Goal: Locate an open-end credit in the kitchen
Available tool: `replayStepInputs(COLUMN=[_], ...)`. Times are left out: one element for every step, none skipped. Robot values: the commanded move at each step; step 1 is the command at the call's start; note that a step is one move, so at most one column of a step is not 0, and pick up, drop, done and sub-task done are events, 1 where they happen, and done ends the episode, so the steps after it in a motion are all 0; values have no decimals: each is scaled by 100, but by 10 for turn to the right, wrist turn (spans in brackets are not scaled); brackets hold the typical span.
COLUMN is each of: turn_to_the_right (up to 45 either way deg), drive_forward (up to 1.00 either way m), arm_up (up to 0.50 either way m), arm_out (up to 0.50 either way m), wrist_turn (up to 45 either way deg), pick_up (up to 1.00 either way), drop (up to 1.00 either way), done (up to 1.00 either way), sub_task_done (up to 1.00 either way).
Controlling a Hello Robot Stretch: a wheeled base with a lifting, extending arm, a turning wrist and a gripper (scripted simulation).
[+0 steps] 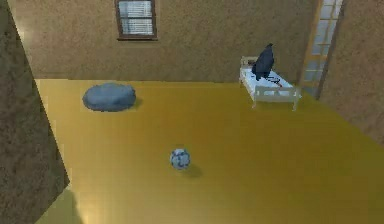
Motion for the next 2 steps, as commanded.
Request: replayStepInputs(turn_to_the_right=[0, 450], drive_forward=[75, 0], arm_up=[0, 0], arm_out=[0, 0], wrist_turn=[0, 0], pick_up=[0, 0], drop=[0, 0], done=[0, 0], sub_task_done=[0, 0])
